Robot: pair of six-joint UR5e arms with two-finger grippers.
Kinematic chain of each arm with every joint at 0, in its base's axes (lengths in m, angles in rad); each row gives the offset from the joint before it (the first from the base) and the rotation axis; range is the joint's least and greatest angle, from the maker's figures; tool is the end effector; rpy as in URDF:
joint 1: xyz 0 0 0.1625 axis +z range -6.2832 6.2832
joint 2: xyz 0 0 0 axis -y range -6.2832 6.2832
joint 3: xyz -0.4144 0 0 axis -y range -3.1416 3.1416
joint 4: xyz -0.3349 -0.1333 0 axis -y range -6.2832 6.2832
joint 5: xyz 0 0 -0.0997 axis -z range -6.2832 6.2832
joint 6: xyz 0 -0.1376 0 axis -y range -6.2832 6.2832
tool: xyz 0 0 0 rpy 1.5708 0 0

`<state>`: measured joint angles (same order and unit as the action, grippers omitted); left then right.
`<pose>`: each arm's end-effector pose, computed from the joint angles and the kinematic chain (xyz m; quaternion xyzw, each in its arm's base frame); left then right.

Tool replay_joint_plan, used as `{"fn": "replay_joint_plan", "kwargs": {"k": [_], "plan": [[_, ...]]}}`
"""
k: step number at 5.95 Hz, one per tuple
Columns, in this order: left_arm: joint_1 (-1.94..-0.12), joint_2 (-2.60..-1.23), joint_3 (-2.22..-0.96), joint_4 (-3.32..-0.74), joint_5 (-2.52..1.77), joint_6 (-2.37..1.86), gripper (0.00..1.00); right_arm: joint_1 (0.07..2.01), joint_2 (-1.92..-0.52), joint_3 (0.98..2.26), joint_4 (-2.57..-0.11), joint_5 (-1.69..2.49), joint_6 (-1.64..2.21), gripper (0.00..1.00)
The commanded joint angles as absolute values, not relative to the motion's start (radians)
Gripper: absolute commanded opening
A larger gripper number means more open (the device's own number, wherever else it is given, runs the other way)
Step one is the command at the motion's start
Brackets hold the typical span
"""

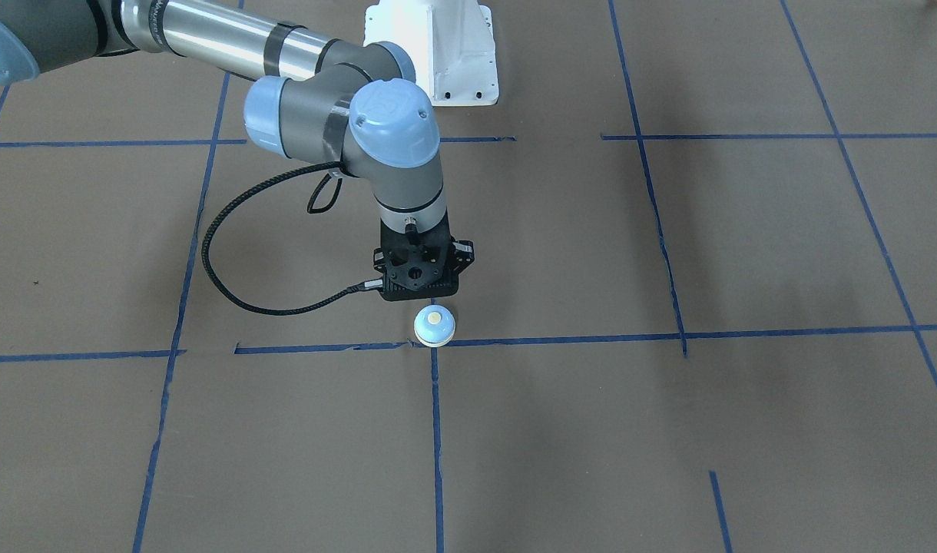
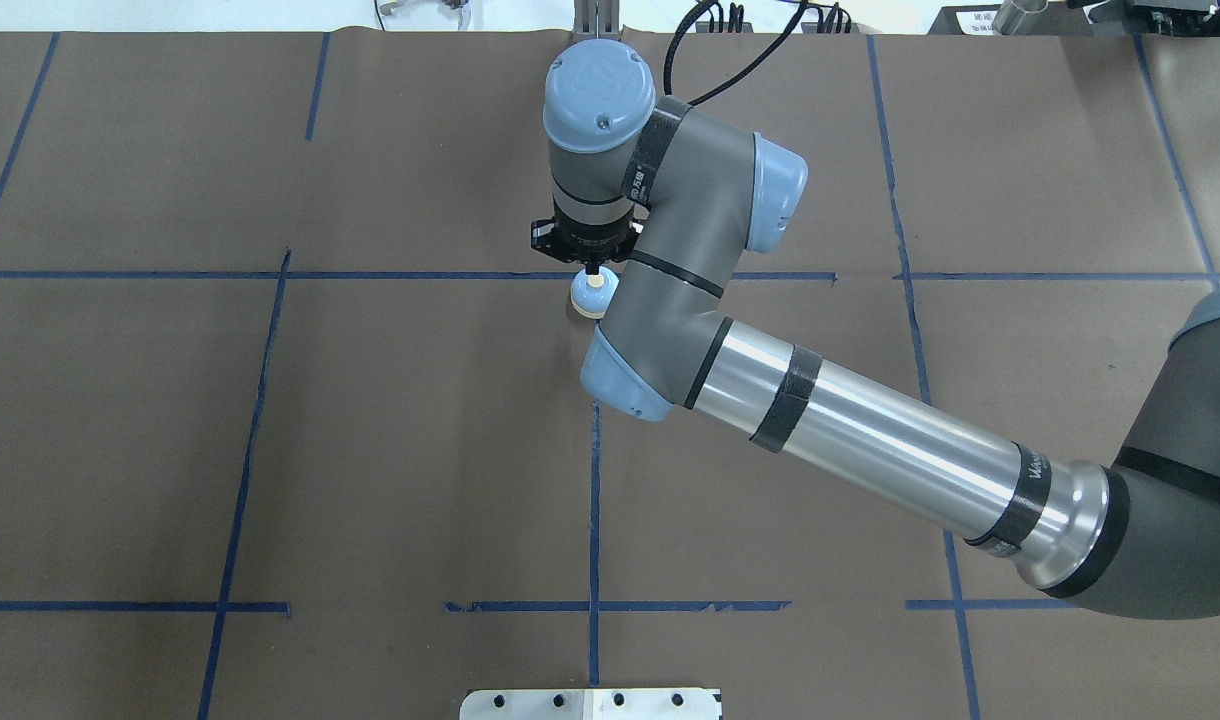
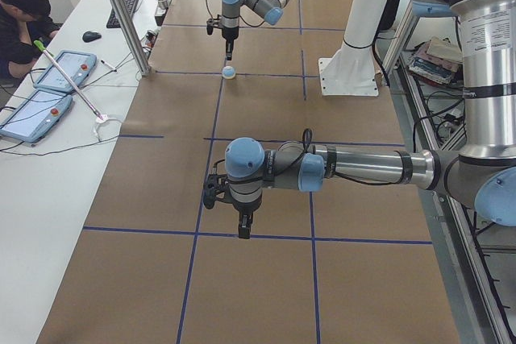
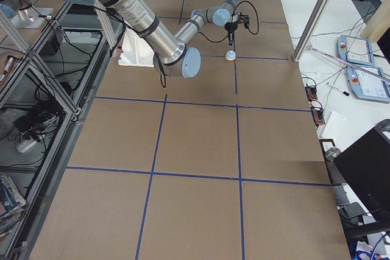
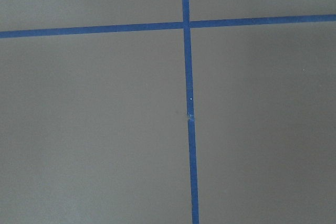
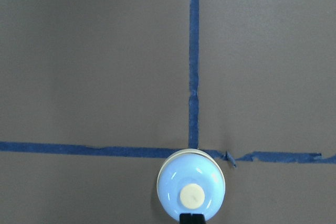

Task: Place and press bell with both arms
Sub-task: 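Press down on the bell's top button with the right gripper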

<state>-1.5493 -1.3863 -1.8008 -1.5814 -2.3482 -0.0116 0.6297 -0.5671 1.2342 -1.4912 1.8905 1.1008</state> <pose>-0.0290 -0.3643 0.6470 0.0197 0.3792 0.0152 0.9250 -0.5729 -0.5289 0.2061 0.0618 -0.3845 0.0155 0.9209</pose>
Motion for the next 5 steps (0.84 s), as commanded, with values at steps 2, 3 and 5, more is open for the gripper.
{"fn": "replay_joint_plan", "kwargs": {"k": [2,3,5], "plan": [[-1.549,-1.385,-1.801,-1.582,-2.349,-0.012,1.00,0.623,-0.534,1.123,-1.435,1.850,1.084,0.02],[-1.549,-1.384,-1.799,-1.582,-2.349,-0.012,1.00,0.620,-0.534,1.121,-1.434,1.850,1.085,0.02],[-1.549,-1.384,-1.799,-1.582,-2.349,-0.012,1.00,0.606,-0.534,1.111,-1.433,1.842,1.086,0.02]]}}
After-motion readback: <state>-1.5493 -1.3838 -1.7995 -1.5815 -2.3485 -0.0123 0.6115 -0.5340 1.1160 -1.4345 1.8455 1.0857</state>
